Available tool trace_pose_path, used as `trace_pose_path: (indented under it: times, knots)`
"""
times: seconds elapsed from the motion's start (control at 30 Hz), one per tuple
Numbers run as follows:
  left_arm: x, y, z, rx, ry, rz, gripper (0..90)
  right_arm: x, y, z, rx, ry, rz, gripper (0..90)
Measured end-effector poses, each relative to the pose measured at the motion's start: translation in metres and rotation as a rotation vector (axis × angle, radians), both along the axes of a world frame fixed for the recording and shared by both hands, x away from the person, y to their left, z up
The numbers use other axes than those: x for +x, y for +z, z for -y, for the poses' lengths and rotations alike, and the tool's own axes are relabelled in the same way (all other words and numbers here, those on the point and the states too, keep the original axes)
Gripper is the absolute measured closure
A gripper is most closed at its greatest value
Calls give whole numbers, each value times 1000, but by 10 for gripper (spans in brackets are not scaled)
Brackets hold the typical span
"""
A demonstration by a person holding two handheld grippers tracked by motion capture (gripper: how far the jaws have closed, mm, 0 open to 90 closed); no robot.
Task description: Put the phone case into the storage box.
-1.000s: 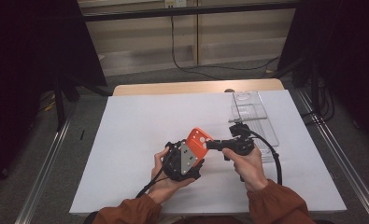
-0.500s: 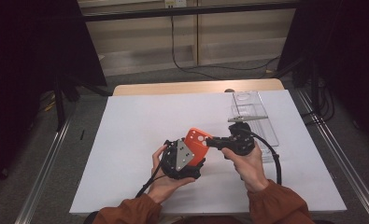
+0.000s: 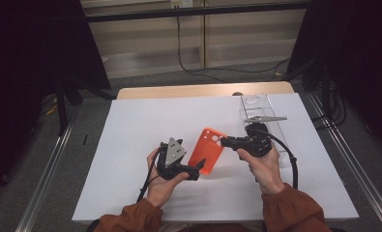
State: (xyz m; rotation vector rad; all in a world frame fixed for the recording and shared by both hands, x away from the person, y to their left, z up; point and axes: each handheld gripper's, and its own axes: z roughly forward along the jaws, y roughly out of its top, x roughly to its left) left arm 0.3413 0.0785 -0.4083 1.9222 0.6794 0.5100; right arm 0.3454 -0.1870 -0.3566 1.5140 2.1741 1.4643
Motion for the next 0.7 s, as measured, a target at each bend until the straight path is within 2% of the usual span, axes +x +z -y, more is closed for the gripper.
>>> trace_pose_path:
  times: [0.07, 0.1, 0.27, 0.3, 0.33, 0.43, 0.47, 0.6, 0.63, 0.7]
  knots:
    - [0, -1, -4, 8, -8, 6, 41, 0, 1, 2, -2, -8, 10, 818]
    - [0, -1, -6, 13, -21, 22, 70, 0, 1, 3, -1, -9, 9, 818]
    - [1, -1, -12, -9, 21, 20, 40, 1, 3, 7, -5, -24, 27, 818]
    - [2, -1, -14, -27, 22, 5, 37, 1, 3, 9, -7, -25, 32, 818]
    - [4, -1, -15, -62, 3, -11, 42, 1, 4, 10, -8, -28, 35, 818]
    - [7, -2, -18, -103, 3, 9, 43, 2, 5, 13, -11, -35, 43, 818]
    - [7, -1, -19, -104, 4, 8, 54, 3, 5, 14, -12, -35, 49, 818]
    - [9, -1, -24, -150, 6, -5, 56, 3, 6, 20, -18, -52, 75, 817]
    - [10, -1, -25, -168, 2, -10, 58, 4, 6, 22, -21, -57, 90, 818]
    - [10, 0, -28, -200, -5, -19, 75, 3, 7, 25, -24, -62, 93, 818]
